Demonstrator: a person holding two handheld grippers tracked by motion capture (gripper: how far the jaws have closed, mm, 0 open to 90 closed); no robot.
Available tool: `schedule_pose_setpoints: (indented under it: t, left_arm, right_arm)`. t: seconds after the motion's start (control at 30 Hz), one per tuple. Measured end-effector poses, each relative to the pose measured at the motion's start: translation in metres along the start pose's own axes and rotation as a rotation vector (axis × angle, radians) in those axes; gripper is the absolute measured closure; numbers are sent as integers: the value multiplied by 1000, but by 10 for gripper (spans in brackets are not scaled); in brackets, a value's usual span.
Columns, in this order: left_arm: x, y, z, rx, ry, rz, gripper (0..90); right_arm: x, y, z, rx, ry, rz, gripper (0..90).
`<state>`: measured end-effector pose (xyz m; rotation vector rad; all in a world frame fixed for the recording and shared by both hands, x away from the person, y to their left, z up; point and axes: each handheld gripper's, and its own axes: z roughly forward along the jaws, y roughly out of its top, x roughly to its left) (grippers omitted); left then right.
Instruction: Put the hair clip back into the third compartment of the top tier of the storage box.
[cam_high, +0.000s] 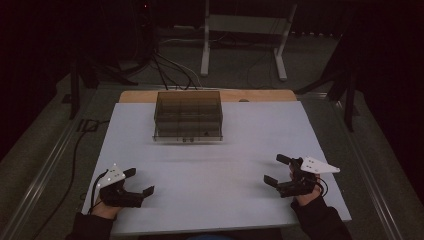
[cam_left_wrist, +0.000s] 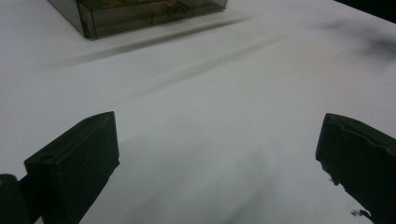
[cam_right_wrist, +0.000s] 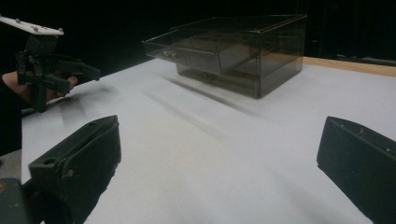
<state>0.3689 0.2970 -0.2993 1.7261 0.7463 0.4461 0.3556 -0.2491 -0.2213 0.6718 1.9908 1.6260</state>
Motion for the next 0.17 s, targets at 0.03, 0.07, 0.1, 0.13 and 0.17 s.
schedule_pose_setpoints:
  t: [0.03, 0.07, 0.1, 0.13, 0.17]
  left_arm:
    - [0, 0, 0, -1, 1, -1, 6]
    - [0, 0, 0, 0, 0, -2, 6]
    - [0, 0, 0, 1, 1, -1, 6]
    - [1, 0, 0, 0, 3, 2, 6]
    - [1, 0, 0, -3, 1, 0, 6]
  right_arm:
    - [0, 0, 0, 0, 0, 2, 0]
    - [0, 0, 0, 0, -1, 3, 0]
    - [0, 0, 0, 1, 0, 3, 0]
    - [0, 0, 0, 1, 0, 2, 0]
    - [0, 0, 0, 1, 0, -1, 0]
